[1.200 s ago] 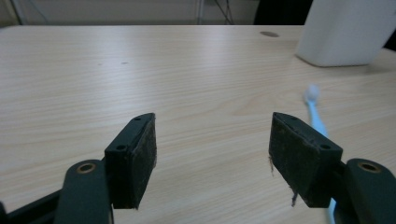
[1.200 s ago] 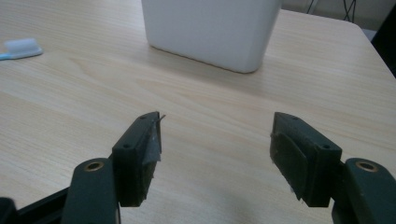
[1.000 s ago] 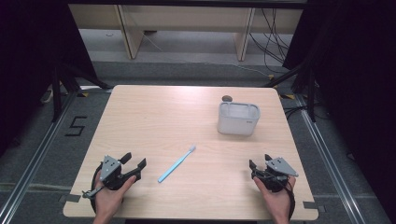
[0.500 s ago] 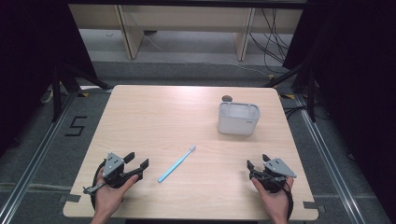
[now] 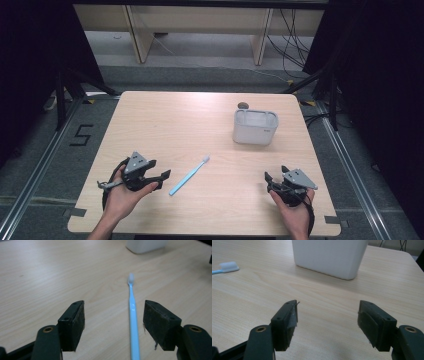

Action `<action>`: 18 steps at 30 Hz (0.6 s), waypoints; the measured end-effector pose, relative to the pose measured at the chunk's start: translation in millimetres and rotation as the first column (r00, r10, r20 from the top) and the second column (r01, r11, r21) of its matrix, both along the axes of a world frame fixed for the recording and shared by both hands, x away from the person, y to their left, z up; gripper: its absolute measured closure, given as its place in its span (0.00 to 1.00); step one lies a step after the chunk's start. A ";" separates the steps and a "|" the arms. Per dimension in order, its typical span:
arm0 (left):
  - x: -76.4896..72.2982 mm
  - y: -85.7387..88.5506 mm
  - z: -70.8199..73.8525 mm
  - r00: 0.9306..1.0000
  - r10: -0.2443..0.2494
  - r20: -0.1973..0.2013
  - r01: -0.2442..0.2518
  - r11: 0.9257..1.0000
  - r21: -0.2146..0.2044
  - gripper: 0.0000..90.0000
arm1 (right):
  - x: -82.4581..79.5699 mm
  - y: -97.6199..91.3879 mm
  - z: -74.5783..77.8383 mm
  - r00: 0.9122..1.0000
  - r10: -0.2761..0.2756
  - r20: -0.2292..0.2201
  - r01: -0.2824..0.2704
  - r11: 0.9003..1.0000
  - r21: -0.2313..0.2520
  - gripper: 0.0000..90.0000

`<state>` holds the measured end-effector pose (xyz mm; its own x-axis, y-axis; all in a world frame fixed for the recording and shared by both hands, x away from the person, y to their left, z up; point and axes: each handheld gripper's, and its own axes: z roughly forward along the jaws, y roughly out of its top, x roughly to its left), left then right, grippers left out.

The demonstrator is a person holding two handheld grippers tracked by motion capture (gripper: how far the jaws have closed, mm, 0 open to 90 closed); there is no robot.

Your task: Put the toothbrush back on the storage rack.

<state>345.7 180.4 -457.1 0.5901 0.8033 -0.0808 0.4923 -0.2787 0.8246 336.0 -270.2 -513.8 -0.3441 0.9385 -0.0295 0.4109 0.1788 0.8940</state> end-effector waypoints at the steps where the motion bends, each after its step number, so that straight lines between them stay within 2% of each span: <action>1: 1.7 -2.5 1.6 1.000 -0.018 -0.014 0.018 0.999 0.026 0.37 | -0.6 -0.7 0.6 1.000 -0.004 -0.006 0.004 1.000 -0.014 0.37; 3: 4.7 -7.5 4.5 0.997 -0.052 -0.053 0.055 0.996 0.071 0.37 | -0.5 -0.5 0.5 1.000 -0.003 -0.005 0.003 1.000 -0.015 0.37; 5: 7.6 -10.2 8.9 0.991 -0.095 -0.090 0.106 0.985 0.137 0.37 | -1.0 -0.1 0.6 1.000 -0.016 -0.008 0.016 1.000 -0.023 0.37; 6: 10.9 -13.2 12.6 0.986 -0.116 -0.119 0.134 0.977 0.163 0.37 | -0.3 0.0 0.4 1.000 -0.007 -0.010 0.007 1.000 -0.016 0.37; 7: 10.9 -13.2 12.6 0.986 -0.116 -0.119 0.134 0.977 0.163 0.37 | -0.3 0.0 0.4 1.000 -0.007 -0.010 0.007 1.000 -0.016 0.37; 9: 14.6 -17.0 15.3 0.981 -0.122 -0.148 0.147 0.974 0.174 0.37 | -0.9 1.3 0.7 0.999 -0.019 -0.039 0.019 1.000 -0.005 0.37; 10: 16.5 -18.0 15.8 0.979 -0.129 -0.156 0.156 0.972 0.175 0.37 | 0.1 0.4 0.5 0.999 -0.012 -0.034 0.012 1.000 -0.012 0.37; 11: 19.6 -19.2 17.5 0.971 -0.152 -0.183 0.185 0.967 0.177 0.37 | 1.0 0.1 0.6 0.999 -0.004 -0.033 0.004 1.000 -0.020 0.37; 12: 22.6 -19.6 19.5 0.960 -0.173 -0.221 0.215 0.959 0.184 0.37 | 1.0 0.1 0.6 0.999 -0.004 -0.033 0.004 1.000 -0.020 0.37; 13: 25.3 -21.3 19.0 0.954 -0.182 -0.239 0.226 0.959 0.173 0.37 | 1.6 -0.2 0.6 1.000 -0.004 -0.020 0.003 0.999 -0.038 0.37; 14: 27.7 -22.7 19.2 0.947 -0.189 -0.261 0.238 0.956 0.173 0.37 | 0.2 2.1 0.6 0.999 -0.013 -0.046 0.013 1.000 -0.012 0.36; 15: 30.6 -24.4 19.3 0.939 -0.198 -0.282 0.253 0.952 0.173 0.38 | 0.6 2.1 0.5 0.999 -0.007 -0.048 0.006 1.000 -0.019 0.36; 16: 33.7 -25.8 20.7 0.928 -0.206 -0.310 0.273 0.943 0.190 0.38 | 0.6 2.1 0.5 0.999 -0.007 -0.048 0.006 1.000 -0.019 0.36; 17: 36.6 -27.8 21.5 0.924 -0.203 -0.323 0.277 0.939 0.202 0.38 | 0.4 2.3 0.8 0.998 -0.006 -0.059 0.005 1.000 -0.018 0.36; 18: 39.5 -30.1 22.9 0.920 -0.203 -0.335 0.286 0.933 0.220 0.38 | 2.0 0.7 0.6 0.999 0.008 -0.049 -0.009 0.999 -0.032 0.36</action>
